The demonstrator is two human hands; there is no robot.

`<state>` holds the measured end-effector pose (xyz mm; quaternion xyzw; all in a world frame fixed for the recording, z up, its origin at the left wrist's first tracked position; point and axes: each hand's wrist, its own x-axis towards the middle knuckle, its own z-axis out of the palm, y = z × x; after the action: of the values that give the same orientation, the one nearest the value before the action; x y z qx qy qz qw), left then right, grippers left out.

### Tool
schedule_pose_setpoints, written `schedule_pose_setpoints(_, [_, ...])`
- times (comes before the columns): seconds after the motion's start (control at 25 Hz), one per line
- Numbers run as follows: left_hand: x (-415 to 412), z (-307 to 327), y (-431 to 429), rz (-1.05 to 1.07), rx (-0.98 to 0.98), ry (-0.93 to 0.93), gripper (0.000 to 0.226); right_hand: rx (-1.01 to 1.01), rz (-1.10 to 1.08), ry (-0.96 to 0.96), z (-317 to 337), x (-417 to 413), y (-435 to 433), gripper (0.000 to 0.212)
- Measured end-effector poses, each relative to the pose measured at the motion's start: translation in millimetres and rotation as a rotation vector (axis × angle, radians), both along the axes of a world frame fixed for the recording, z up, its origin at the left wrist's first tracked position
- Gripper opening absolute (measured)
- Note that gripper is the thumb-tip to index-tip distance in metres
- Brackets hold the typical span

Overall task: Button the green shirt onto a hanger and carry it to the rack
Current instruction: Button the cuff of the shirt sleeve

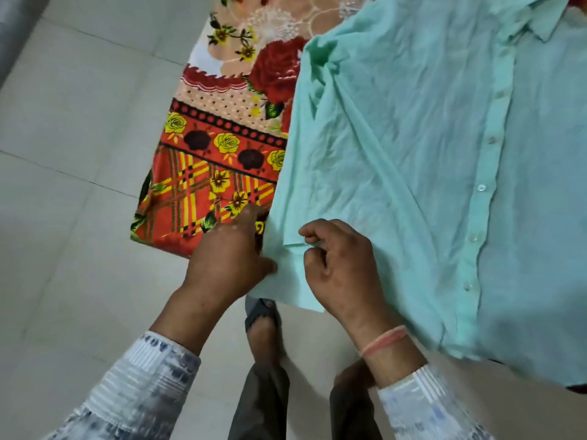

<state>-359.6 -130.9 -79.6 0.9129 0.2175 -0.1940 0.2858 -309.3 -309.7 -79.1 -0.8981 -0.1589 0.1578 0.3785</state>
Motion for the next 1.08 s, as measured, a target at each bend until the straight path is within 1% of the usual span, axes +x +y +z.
schedule_pose_setpoints(0.04, [-3,2,5,0.05,-0.055,0.005,0.076,0.021,-0.001,-0.025,2,-1,7,0.036])
schedule_pose_setpoints(0.08, [-5,6,11,0.144,-0.132,-0.012,0.062,0.049,-0.002,-0.054,6,-3,14,0.035])
schedule_pose_setpoints(0.12, [-6,11,17,0.259,-0.216,-0.076,0.047,0.083,-0.012,-0.065,12,-5,20,0.032])
schedule_pose_setpoints(0.16, [-6,18,21,0.373,-0.31,-0.194,0.035,0.151,-0.039,-0.008,17,-6,26,0.028])
schedule_pose_setpoints(0.2, [-7,28,22,0.446,-0.397,-0.356,0.028,0.27,-0.085,0.177,24,-7,33,0.025])
schedule_pose_setpoints(0.24, [-9,39,24,0.441,-0.469,-0.514,0.023,0.44,-0.128,0.474,31,-6,45,0.031])
schedule_pose_setpoints(0.28, [-10,50,21,0.358,-0.523,-0.614,0.016,0.641,-0.181,0.784,37,-5,55,0.044])
schedule_pose_setpoints(0.32, [-12,60,15,0.262,-0.56,-0.661,0.015,0.804,-0.23,1.001,43,-4,63,0.054])
schedule_pose_setpoints(0.36, [-17,67,11,0.222,-0.58,-0.688,0.018,0.91,-0.267,1.096,46,-4,70,0.052])
schedule_pose_setpoints(0.4, [-22,70,11,0.271,-0.602,-0.724,0.021,0.982,-0.316,1.105,47,-3,77,0.041])
schedule_pose_setpoints(0.44, [-24,70,18,0.391,-0.609,-0.778,0.023,1.04,-0.343,1.07,49,-2,84,0.033])
schedule_pose_setpoints(0.52, [-29,62,40,0.694,-0.537,-0.861,0.021,1.126,-0.385,1.023,47,1,90,0.041])
schedule_pose_setpoints(0.56, [-31,56,52,0.789,-0.471,-0.858,0.019,1.177,-0.392,1.05,41,2,90,0.044])
schedule_pose_setpoints(0.6, [-33,49,59,0.827,-0.399,-0.824,0.015,1.182,-0.397,1.066,35,2,88,0.045])
schedule_pose_setpoints(0.64, [-35,41,64,0.824,-0.328,-0.765,0.012,1.086,-0.421,1.01,29,1,85,0.043])
schedule_pose_setpoints(0.68, [-39,32,67,0.804,-0.269,-0.695,0.011,0.847,-0.443,0.851,20,0,82,0.04])
schedule_pose_setpoints(0.72, [-42,24,68,0.768,-0.203,-0.629,0.016,0.524,-0.444,0.616,9,-2,77,0.037])
schedule_pose_setpoints(0.76, [-44,17,69,0.714,-0.14,-0.575,0.023,0.224,-0.424,0.373,1,-4,71,0.039])
schedule_pose_setpoints(0.8, [-43,11,71,0.656,-0.079,-0.528,0.03,0.034,-0.375,0.165,-4,-8,67,0.045])
schedule_pose_setpoints(0.84, [-42,7,72,0.599,-0.03,-0.485,0.039,-0.049,-0.319,0.007,-6,-10,62,0.048])
schedule_pose_setpoints(0.88, [-41,4,74,0.542,0.018,-0.426,0.047,-0.077,-0.264,-0.136,-7,-11,59,0.046])
schedule_pose_setpoints(0.92, [-41,1,74,0.486,0.063,-0.352,0.056,-0.066,-0.219,-0.233,-4,-13,58,0.037])
schedule_pose_setpoints(0.96, [-41,-1,73,0.436,0.098,-0.276,0.06,-0.036,-0.171,-0.269,-2,-13,59,0.028])
schedule_pose_setpoints(1.0, [-42,-3,73,0.399,0.121,-0.229,0.058,-0.011,-0.107,-0.257,-2,-13,60,0.021])
schedule_pose_setpoints(1.08, [-45,-5,74,0.403,0.085,-0.244,0.038,-0.026,0.02,-0.177,-7,-18,66,0.016])
